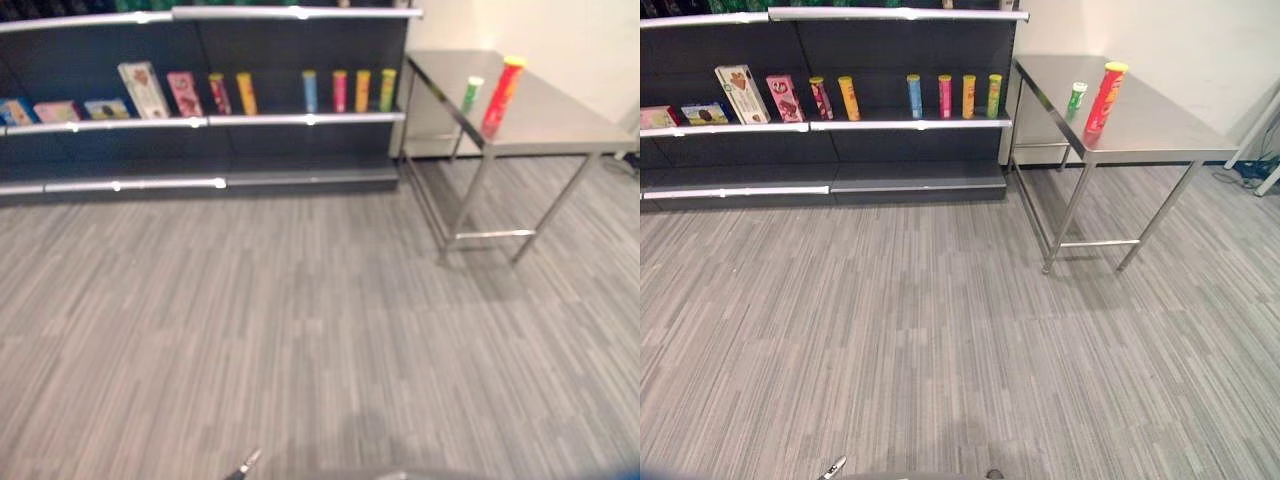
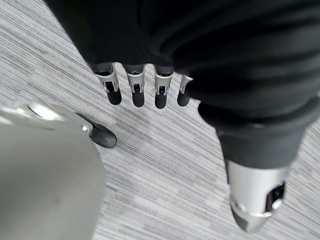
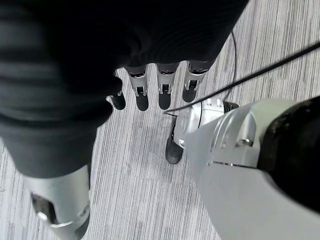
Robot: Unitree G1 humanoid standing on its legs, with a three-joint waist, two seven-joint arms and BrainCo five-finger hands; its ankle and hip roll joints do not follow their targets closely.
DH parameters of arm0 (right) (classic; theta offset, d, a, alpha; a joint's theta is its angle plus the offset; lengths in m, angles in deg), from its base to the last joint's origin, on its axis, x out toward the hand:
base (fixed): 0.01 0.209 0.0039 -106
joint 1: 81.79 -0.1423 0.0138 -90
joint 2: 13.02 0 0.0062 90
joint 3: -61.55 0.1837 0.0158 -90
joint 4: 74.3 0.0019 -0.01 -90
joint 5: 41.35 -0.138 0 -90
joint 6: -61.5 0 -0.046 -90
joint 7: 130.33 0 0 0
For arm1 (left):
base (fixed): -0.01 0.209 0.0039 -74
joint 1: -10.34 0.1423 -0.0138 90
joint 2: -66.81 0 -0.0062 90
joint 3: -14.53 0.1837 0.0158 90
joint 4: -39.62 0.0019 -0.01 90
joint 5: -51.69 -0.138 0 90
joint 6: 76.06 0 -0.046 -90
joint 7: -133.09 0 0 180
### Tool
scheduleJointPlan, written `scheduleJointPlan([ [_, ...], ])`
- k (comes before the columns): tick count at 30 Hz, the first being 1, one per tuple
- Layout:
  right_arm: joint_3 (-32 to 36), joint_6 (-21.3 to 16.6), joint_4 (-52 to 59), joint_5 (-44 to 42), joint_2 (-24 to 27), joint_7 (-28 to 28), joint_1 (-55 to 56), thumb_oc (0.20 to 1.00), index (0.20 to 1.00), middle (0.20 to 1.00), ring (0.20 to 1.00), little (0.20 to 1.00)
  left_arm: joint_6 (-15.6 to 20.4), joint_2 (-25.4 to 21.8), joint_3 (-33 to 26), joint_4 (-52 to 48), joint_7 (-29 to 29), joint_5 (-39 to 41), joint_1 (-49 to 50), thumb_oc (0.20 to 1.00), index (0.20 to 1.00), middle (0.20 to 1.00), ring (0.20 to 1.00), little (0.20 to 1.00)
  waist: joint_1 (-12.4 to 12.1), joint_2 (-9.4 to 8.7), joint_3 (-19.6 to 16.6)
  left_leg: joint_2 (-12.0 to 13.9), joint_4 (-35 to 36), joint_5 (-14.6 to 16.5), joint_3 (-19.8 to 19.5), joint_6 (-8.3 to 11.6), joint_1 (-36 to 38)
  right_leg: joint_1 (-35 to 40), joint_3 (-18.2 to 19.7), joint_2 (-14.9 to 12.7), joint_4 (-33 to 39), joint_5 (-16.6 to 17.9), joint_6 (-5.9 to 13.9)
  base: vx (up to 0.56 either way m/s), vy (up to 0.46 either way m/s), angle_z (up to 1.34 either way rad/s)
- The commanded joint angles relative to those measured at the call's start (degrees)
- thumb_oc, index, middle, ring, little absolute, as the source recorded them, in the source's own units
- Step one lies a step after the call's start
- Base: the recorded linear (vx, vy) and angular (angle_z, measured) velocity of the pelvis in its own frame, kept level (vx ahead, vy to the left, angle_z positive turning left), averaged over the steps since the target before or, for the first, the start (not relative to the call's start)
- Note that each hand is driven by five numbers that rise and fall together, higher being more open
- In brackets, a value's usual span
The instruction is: Put the goods on the table back onto the shelves and tidy them up.
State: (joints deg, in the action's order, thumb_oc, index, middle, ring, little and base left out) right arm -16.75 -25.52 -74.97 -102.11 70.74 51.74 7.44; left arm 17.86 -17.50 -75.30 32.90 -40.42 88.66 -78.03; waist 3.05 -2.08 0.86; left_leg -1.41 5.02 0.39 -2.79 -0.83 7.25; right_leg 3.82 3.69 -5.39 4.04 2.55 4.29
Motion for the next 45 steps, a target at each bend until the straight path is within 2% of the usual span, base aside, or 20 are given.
scheduleJointPlan([
  [1, -0.1, -0.7, -3.8, 0.9, 0.3, 0.2, -1.8, 1.0, 1.0, 1.0, 1.0, 1.0, 0.7, 0.3, 0.3, 3.0, 0.3, -3.6, -1.4, 1.0, 1.0, 1.0, 1.0, 1.0, 0.3, 0.86, -2.0, 0.7, 0.0, 3.8, -2.1, -0.03, -1.4, -3.0, 3.7, -1.1, -1.2, 1.3, 2.59, 0.0, 0.001, -0.09],
  [9, 0.3, -0.7, -4.2, 0.4, 0.3, -0.4, -1.5, 1.0, 1.0, 1.0, 1.0, 1.0, 0.3, 0.0, -1.3, 3.8, -1.1, -2.8, -1.6, 1.0, 1.0, 1.0, 1.0, 1.0, 0.2, 0.32, -3.2, 1.1, 0.0, 4.3, -1.7, 0.08, -0.4, -2.1, 3.9, -0.9, -0.1, 1.1, 2.51, 0.02, -0.018, -0.04],
  [23, -0.3, -0.7, -3.7, 0.5, -0.1, -0.5, -0.9, 1.0, 1.0, 1.0, 1.0, 1.0, 0.5, -0.2, -3.5, 4.0, -1.7, 0.8, -1.0, 1.0, 1.0, 1.0, 1.0, 1.0, -1.2, -0.25, -3.3, 2.7, 0.0, 3.7, -3.8, 1.22, -0.6, -0.6, 2.0, -0.2, 0.7, 0.4, 1.85, 0.03, -0.051, 0.02],
  [29, -2.1, -0.9, -3.4, 3.8, 0.7, 0.2, -0.4, 1.0, 1.0, 1.0, 1.0, 1.0, 0.3, 0.2, -2.6, 4.2, -0.9, -0.1, -0.8, 1.0, 1.0, 1.0, 1.0, 1.0, -1.4, 0.2, -2.9, 3.6, 0.0, 4.0, -4.9, 1.79, -0.7, -0.1, 1.2, 0.7, 0.9, -0.5, 1.36, 0.05, -0.059, 0.13],
  [34, -3.7, -1.2, -3.3, 5.4, 1.4, 0.5, -1.6, 1.0, 1.0, 1.0, 1.0, 1.0, 0.1, 0.4, -2.9, 4.5, -0.8, 1.1, -1.2, 1.0, 1.0, 1.0, 1.0, 1.0, -1.8, -0.03, -2.2, 5.4, 0.0, 3.8, -5.8, 2.45, -0.8, -0.6, 1.6, 2.3, -0.2, -1.7, 0.29, 0.04, -0.095, 0.02],
  [36, -4.6, -1.7, -2.5, 5.3, 1.6, 0.3, -2.7, 1.0, 1.0, 1.0, 1.0, 1.0, 0.0, 0.3, -3.2, 4.5, -0.9, 2.7, -1.7, 1.0, 1.0, 1.0, 1.0, 1.0, -2.0, -0.68, -1.1, 6.0, -5.4, 5.6, -6.0, 2.94, -3.0, -1.9, 2.4, 3.4, -2.9, -3.1, -0.62, -0.01, -0.178, 0.03],
  [37, -5.5, -2.4, -1.7, 5.8, 2.1, 0.2, -3.7, 1.0, 1.0, 1.0, 1.0, 1.0, -0.2, 0.4, -3.7, 4.3, -0.9, 4.6, -1.9, 1.0, 1.0, 1.0, 1.0, 1.0, -2.2, -1.49, 0.9, 5.8, -15.8, 6.6, -5.4, 3.34, -7.0, -2.0, 3.2, 4.3, -5.5, -4.6, -1.96, -0.03, -0.158, 0.05],
  [38, -5.5, -2.4, -1.7, 5.8, 2.1, 0.2, -3.7, 1.0, 1.0, 1.0, 1.0, 1.0, -0.2, 0.4, -3.7, 4.3, -0.9, 4.6, -2.0, 1.0, 1.0, 1.0, 1.0, 1.0, -2.1, -1.4, 0.8, 5.8, -16.8, 7.1, -5.5, 3.34, -7.6, -2.2, 3.2, 4.4, -5.7, -4.7, -1.94, -0.08, -0.152, 0.11],
  [40, -6.6, -2.8, -0.4, 6.2, 2.7, -0.1, -5.6, 1.0, 1.0, 1.0, 1.0, 1.0, -1.3, 0.5, -4.2, 4.0, -0.5, 8.1, -2.8, 1.0, 1.0, 1.0, 1.0, 1.0, -2.6, -1.74, 4.3, 3.8, -34.3, 3.0, -7.6, 1.57, -17.6, -2.6, 3.3, 5.2, -8.8, -5.6, -3.69, -0.08, -0.1, 0.28],
  [42, -8.1, -2.7, 1.1, 6.9, 2.9, -0.2, -7.3, 1.0, 1.0, 1.0, 1.0, 1.0, -2.7, 0.7, -6.0, 4.3, 0.1, 13.3, -3.1, 1.0, 1.0, 1.0, 1.0, 1.0, -3.2, -1.71, 6.2, 1.4, -45.8, -1.0, -8.8, -0.31, -24.8, -2.6, 4.5, 6.2, -10.1, -6.7, -4.75, 0.09, -0.034, 0.04],
  [43, -8.6, -2.7, 1.7, 7.3, 3.4, -0.6, -8.2, 1.0, 1.0, 1.0, 1.0, 1.0, -2.7, 0.6, -8.1, 4.0, -0.3, 17.2, -3.4, 1.0, 1.0, 1.0, 1.0, 1.0, -4.0, -1.74, 6.5, 1.8, -44.5, -1.4, -7.5, 0.43, -29.3, -1.2, 5.1, 5.7, -10.5, -8.2, -4.71, 0.17, 0.041, -0.25],
  [44, -8.6, -2.7, 1.7, 7.3, 3.4, -0.7, -8.2, 1.0, 1.0, 1.0, 1.0, 1.0, -2.7, 0.7, -8.1, 4.0, -0.3, 17.3, -3.4, 1.0, 1.0, 1.0, 1.0, 1.0, -4.2, -1.73, 6.4, 1.9, -44.7, -1.2, -7.3, 0.39, -29.4, -1.3, 5.3, 5.7, -10.6, -8.4, -4.68, 0.43, 0.173, -0.37],
  [45, -8.9, -2.5, 1.8, 9.1, 3.8, -1.1, -7.9, 1.0, 1.0, 1.0, 1.0, 1.0, -2.2, 0.3, -8.8, 3.5, -0.6, 17.8, -3.7, 1.0, 1.0, 1.0, 1.0, 1.0, -5.4, -1.52, 5.9, 3.2, -35.2, -0.8, -6.9, 1.69, -31.3, 0.4, 5.7, 5.0, -10.2, -9.7, -4.09, 0.28, 0.12, -0.29],
])
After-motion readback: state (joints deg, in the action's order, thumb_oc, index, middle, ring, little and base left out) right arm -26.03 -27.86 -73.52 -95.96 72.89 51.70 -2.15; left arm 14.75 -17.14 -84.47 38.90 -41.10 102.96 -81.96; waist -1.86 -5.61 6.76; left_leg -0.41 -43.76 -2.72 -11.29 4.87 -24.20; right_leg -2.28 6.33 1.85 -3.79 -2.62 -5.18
